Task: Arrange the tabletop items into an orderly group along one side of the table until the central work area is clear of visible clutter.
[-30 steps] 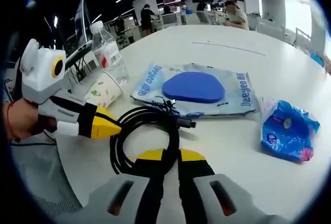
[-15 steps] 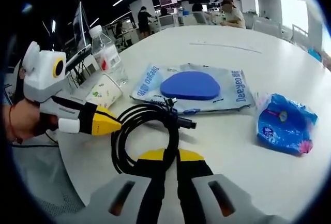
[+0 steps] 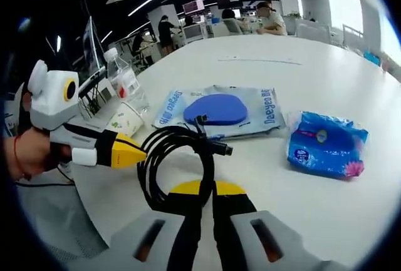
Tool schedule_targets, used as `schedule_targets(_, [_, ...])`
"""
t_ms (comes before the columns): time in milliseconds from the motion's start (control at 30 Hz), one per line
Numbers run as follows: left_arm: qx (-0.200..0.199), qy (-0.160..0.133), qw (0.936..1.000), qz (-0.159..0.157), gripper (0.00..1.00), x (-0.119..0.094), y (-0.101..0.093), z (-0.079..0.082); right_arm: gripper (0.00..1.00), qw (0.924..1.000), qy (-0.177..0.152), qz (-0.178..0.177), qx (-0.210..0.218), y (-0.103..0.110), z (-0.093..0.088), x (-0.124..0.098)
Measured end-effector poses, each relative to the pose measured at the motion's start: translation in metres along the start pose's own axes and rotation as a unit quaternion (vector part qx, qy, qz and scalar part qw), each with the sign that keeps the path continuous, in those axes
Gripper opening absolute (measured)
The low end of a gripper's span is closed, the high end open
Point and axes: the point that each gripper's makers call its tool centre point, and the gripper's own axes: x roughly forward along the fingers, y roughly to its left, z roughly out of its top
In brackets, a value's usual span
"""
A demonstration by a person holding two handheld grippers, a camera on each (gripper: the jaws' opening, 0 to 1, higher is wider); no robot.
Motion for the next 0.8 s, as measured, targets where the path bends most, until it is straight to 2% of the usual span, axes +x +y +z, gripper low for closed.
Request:
schedule_targets(433, [0.01,0.009,0.9994,-0.033,0.0,0.012,-0.037,0.02,0.02,0.9992,-0.007,-0.016,0.036,-0.031,0.006,-0.031])
schedule_targets(800, [0.017,0.03,0.9972,-0.066,0.0,0.032,-0.077,0.018,0.01,0.9976,0.008,-0.036,0.059,-0.064,-0.008,-0.053])
